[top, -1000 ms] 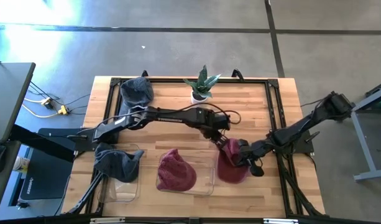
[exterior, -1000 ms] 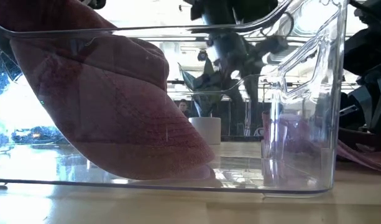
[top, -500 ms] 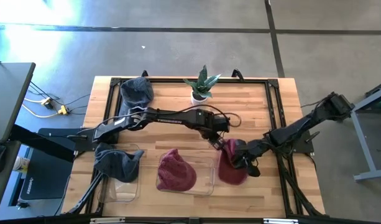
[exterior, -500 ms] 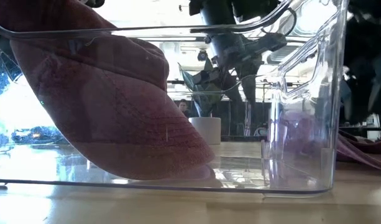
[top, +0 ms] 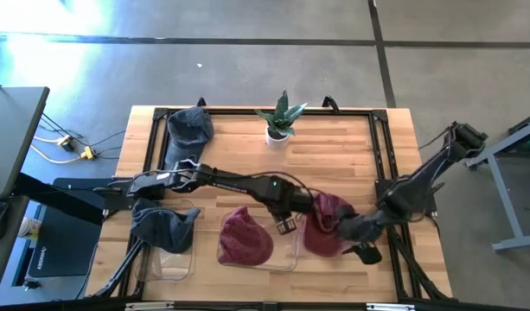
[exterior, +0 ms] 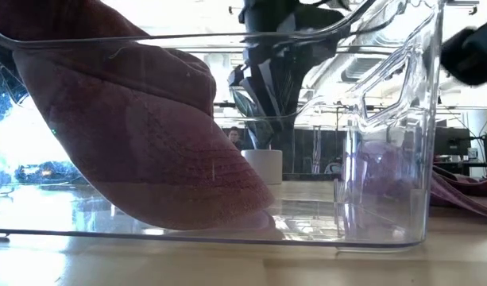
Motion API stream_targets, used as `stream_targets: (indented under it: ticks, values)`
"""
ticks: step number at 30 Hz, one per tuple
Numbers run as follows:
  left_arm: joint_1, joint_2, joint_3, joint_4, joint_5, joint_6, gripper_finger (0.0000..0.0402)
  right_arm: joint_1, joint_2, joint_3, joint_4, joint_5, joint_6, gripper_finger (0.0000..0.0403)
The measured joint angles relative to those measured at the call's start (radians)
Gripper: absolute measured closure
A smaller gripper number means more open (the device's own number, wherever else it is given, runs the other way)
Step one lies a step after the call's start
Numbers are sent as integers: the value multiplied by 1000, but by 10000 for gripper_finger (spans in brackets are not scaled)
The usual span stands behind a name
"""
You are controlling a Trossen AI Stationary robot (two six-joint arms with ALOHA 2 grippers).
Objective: Pick & Place hat
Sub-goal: Put the red cap into the right transparent bin
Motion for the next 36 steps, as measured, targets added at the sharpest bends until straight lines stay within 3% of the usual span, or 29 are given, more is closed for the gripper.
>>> stream_targets:
  ticks: [3,7,11,14,19,25,30,33,36]
  values:
    - [-19,0,1,12,-1,36,291,94,6,16,-48,121,-68,155]
    - [-22,0,1,-30,-22,65,291,161,58,-4,-109,206,-178,155]
    - [-43,-46,-2,-138,-102,68,291,151,92,24,-306,257,-29,155]
    - [-66,-89,3,-167,-139,63,291,145,79,61,-454,253,63,155]
    - [-82,-114,0,-167,-205,60,291,141,74,38,-580,196,-18,155]
    - [-86,-130,1,-189,-229,65,291,69,76,-55,-565,220,71,155]
    - [-79,-129,1,-202,-248,76,291,7,76,-118,-387,201,53,164]
    - [-71,-129,1,-209,-251,79,291,-23,76,-141,-311,256,71,196]
    - [-60,-129,1,-215,-253,83,291,-55,76,-144,-307,261,97,264]
